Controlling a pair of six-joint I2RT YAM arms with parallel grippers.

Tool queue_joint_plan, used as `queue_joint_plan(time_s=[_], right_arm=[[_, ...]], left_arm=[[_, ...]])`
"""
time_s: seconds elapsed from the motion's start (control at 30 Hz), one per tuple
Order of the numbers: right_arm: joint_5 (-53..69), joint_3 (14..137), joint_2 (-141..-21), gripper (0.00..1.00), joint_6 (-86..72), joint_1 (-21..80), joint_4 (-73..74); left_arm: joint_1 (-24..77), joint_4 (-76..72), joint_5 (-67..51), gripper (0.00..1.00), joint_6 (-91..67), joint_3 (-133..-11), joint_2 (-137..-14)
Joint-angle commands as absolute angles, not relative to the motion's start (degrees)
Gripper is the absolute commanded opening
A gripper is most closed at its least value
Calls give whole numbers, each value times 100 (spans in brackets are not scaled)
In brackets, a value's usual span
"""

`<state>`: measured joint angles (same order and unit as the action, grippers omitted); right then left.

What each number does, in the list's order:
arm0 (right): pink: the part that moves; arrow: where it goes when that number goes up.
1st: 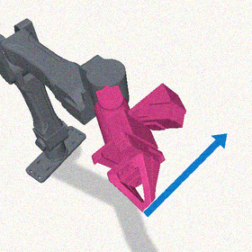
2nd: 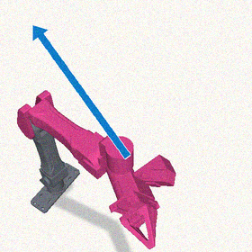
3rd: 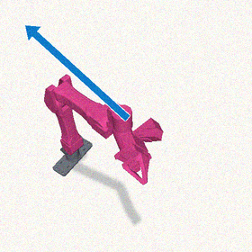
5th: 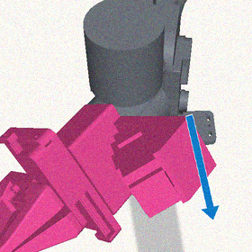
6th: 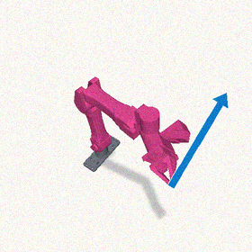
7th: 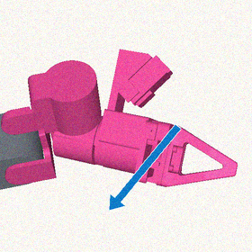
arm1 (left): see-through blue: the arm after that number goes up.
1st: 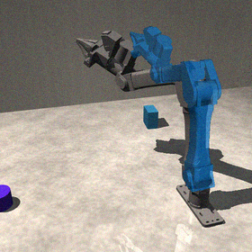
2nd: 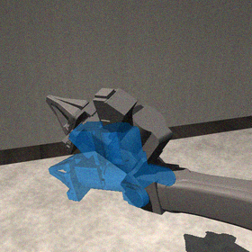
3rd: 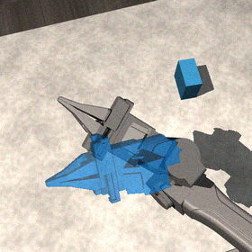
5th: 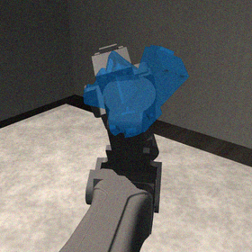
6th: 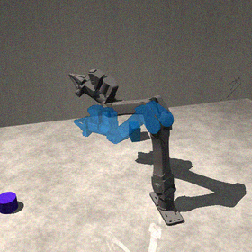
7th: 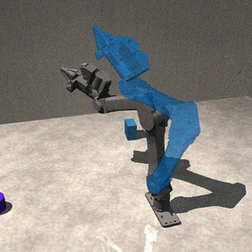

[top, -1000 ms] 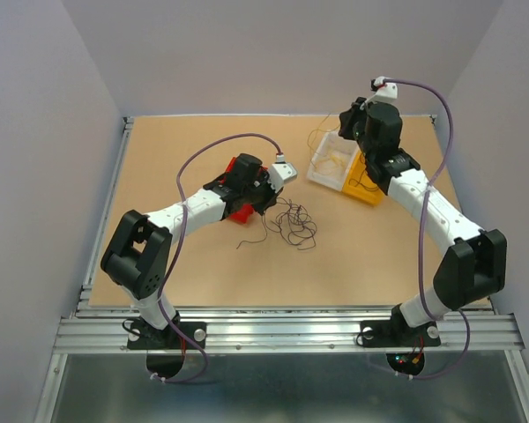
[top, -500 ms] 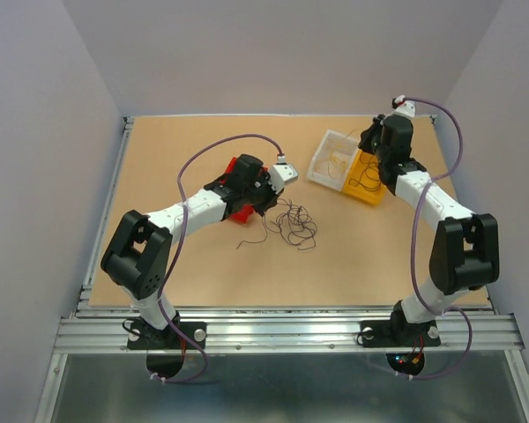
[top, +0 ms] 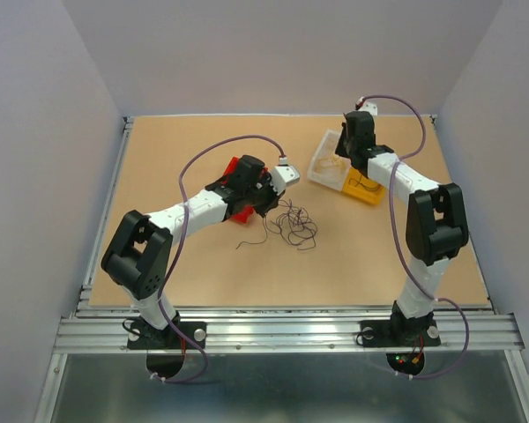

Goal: Untangle the cables

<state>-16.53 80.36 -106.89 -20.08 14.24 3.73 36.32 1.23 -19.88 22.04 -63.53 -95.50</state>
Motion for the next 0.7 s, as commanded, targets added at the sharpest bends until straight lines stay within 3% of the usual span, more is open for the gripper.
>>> queue_joint_plan(time_s=[0.0, 0.23, 0.43, 0.67], right_arm=[[-2399, 9068, -11205, 0, -1863, 1582, 1080], [-2707, 10369, -12339, 1, -1863, 1767, 1924], [-2435, 10766, -12998, 1, -1837, 1767, 2092], [-2338, 10504, -12580, 2, -1890, 1767, 2083]], left_arm=[[3674, 123, -1995, 6, 2267, -6566, -9501], [3683, 141, -1960, 6, 2285, -6592, -9571], [3709, 149, -1969, 6, 2276, -6592, -9536], [3718, 158, -1969, 6, 2268, -6583, -9510]])
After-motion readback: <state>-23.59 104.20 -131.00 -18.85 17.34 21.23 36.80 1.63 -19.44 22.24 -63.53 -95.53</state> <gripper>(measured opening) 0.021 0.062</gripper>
